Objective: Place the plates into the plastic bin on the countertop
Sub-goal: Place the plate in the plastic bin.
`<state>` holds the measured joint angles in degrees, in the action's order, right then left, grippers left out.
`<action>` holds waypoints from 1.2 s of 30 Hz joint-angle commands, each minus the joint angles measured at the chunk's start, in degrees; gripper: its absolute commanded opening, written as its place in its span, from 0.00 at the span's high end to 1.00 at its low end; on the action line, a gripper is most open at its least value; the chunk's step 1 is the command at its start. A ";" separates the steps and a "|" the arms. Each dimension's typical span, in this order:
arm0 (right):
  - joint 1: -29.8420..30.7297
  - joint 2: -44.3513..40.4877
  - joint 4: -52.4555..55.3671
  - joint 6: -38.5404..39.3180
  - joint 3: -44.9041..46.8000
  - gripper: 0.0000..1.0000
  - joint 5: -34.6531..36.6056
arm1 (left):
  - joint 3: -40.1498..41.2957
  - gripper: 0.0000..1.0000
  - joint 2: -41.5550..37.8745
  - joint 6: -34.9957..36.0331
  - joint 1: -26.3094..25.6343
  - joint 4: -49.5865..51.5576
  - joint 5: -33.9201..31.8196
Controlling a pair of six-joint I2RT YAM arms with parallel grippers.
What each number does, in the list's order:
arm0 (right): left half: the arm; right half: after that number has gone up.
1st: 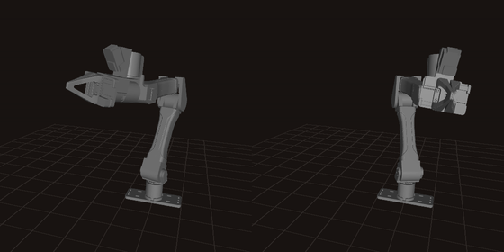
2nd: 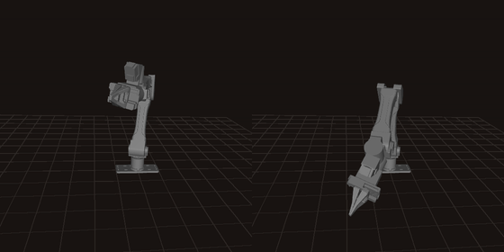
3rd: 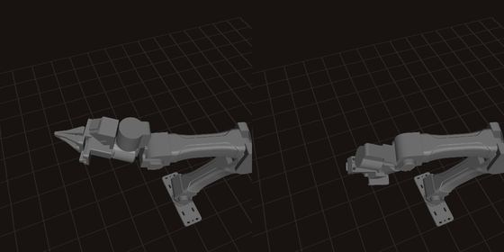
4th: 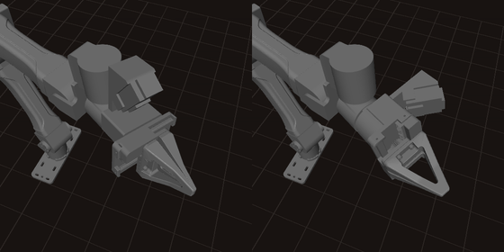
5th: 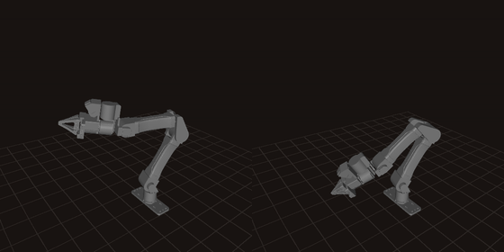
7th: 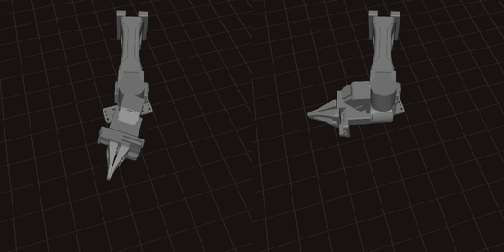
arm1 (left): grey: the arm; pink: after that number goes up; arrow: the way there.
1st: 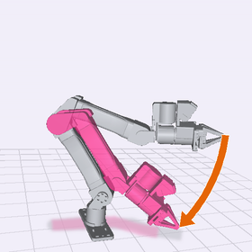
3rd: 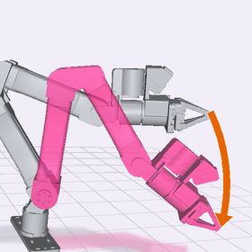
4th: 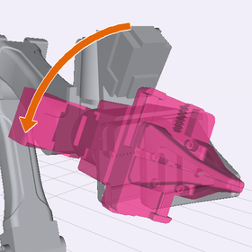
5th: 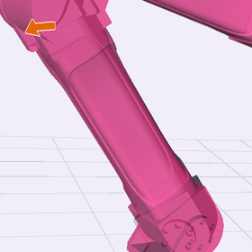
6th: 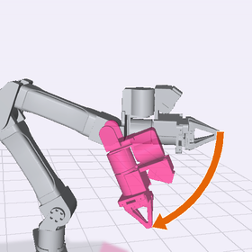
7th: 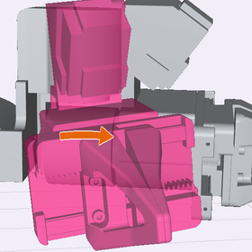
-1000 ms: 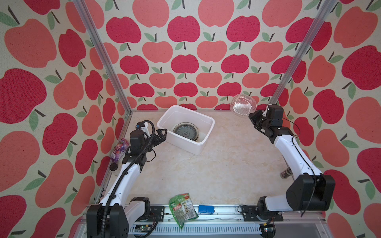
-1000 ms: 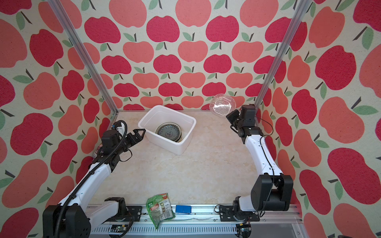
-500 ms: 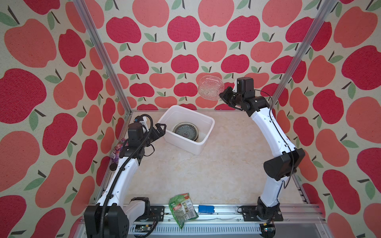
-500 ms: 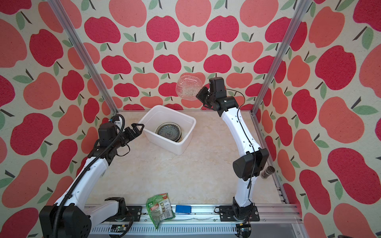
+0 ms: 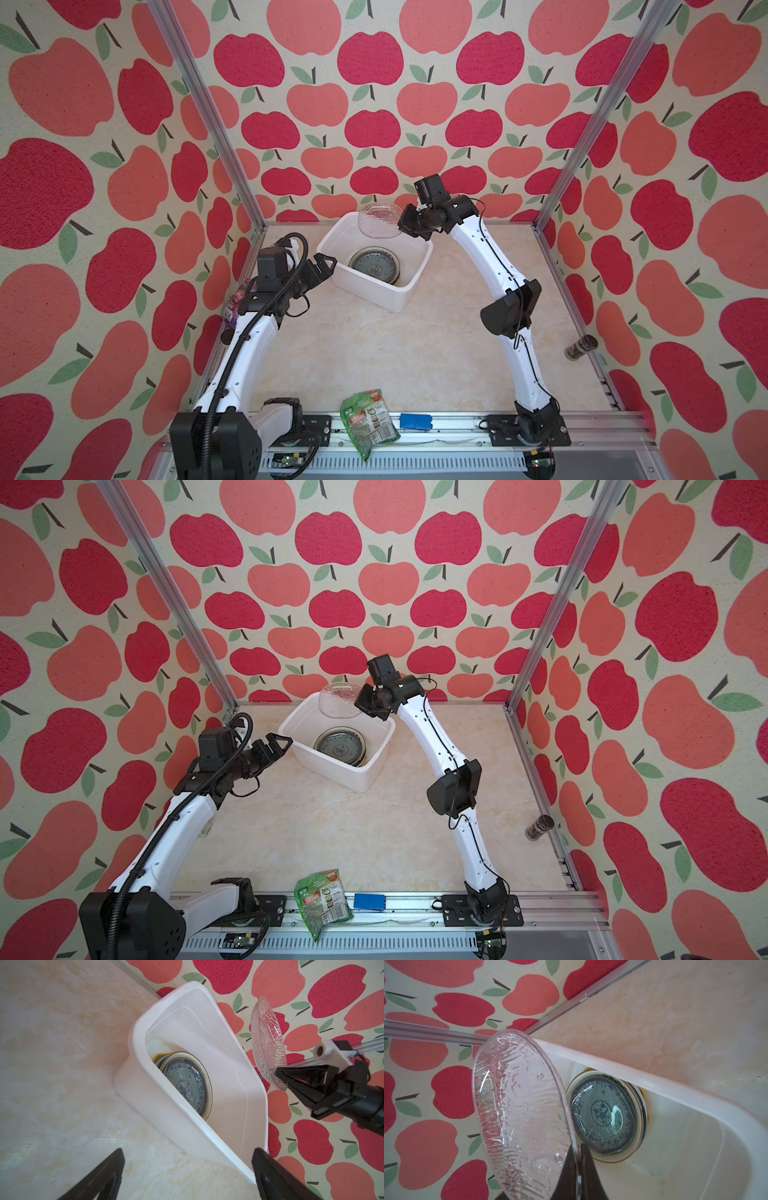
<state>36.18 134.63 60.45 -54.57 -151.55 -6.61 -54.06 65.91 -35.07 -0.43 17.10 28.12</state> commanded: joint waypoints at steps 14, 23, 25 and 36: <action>1.96 8.43 6.44 1.74 -0.66 1.00 -1.89 | -16.66 0.02 11.59 1.89 0.16 6.61 5.41; 2.05 10.54 5.04 1.13 -0.80 1.00 -0.43 | -38.88 0.02 26.40 11.38 -1.23 25.04 1.81; 2.05 11.04 5.21 1.13 -0.69 1.00 -0.44 | -44.24 0.03 30.83 14.29 -2.14 30.02 1.07; 3.21 12.76 7.86 1.30 -2.09 1.00 -2.28 | -47.68 0.04 37.13 15.04 -2.96 32.08 4.94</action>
<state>38.35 144.73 64.03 -53.41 -152.81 -6.98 -101.25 103.53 -21.28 -3.40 47.20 31.64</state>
